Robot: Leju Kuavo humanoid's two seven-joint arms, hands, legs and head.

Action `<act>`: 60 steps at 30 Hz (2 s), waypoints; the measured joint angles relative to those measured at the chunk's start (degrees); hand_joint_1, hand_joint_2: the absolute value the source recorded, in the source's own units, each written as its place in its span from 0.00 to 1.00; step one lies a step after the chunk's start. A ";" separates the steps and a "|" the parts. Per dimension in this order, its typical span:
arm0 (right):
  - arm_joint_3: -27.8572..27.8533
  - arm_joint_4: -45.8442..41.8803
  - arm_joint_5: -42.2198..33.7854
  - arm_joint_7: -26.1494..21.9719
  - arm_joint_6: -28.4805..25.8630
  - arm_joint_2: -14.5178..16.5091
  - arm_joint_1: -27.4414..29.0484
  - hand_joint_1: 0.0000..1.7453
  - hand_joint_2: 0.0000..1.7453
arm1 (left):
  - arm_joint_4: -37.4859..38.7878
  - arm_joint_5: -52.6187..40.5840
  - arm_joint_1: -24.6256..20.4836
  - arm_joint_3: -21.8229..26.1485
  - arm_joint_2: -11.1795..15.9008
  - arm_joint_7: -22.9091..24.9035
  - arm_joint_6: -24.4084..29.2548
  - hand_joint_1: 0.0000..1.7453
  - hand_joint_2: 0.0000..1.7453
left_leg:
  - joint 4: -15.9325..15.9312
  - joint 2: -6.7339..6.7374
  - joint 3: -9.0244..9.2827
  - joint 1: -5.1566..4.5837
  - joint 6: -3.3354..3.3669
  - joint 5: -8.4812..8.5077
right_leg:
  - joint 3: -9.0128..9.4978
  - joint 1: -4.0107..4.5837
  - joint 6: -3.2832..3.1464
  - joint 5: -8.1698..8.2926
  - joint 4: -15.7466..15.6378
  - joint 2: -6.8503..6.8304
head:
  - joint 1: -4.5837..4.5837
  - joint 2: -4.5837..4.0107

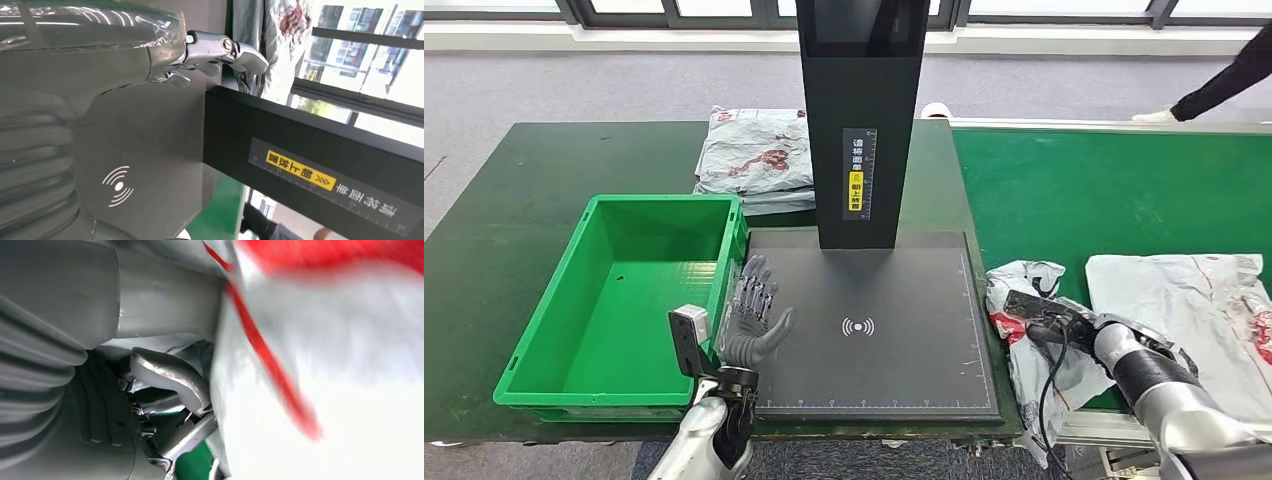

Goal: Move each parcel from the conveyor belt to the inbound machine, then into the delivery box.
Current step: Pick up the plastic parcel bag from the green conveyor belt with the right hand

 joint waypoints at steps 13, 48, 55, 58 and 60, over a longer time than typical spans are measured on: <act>-18.87 -0.50 -23.77 0.55 -2.06 2.57 -2.24 1.00 1.00 | -2.85 -0.60 2.00 1.19 -0.14 0.33 2.96 0.00 1.00 | 0.00 0.02 -0.21 0.00 -0.08 0.11 | -0.26 0.00 -0.08 0.08 0.08 0.03 | -0.02 -0.02; -24.85 -5.14 -24.54 1.59 -10.59 4.46 -13.17 0.00 1.00 | -0.63 -1.39 1.00 2.30 -0.37 -2.44 3.85 0.00 1.00 | 0.00 -0.10 -0.38 -0.01 -0.06 0.16 | -0.37 -0.01 -0.05 0.10 0.09 -0.05 | -0.02 -0.02; -10.50 -3.78 -9.10 6.89 -15.22 5.75 -10.21 0.00 1.00 | -1.18 -2.07 1.02 2.32 -0.37 -1.02 2.85 0.00 1.00 | 0.00 -0.23 -0.43 0.00 -0.06 0.16 | -0.38 0.00 -0.05 0.09 0.08 -0.20 | -0.01 -0.01; -4.61 -2.88 -2.59 10.11 -15.77 5.99 -8.62 0.00 1.00 | -1.46 -2.21 1.15 2.32 -0.34 -0.78 2.78 0.00 1.00 | 0.00 -0.23 -0.49 -0.01 -0.06 0.16 | -0.42 -0.01 -0.04 0.09 0.08 -0.21 | -0.01 -0.01; -0.84 -2.30 0.99 12.26 -15.50 6.09 -8.29 0.00 1.00 | -1.54 -2.31 1.29 2.32 -0.33 -0.64 2.71 0.00 1.00 | 0.00 -0.23 -0.50 -0.01 -0.06 0.16 | -0.44 -0.01 -0.04 0.09 0.08 -0.20 | -0.01 -0.01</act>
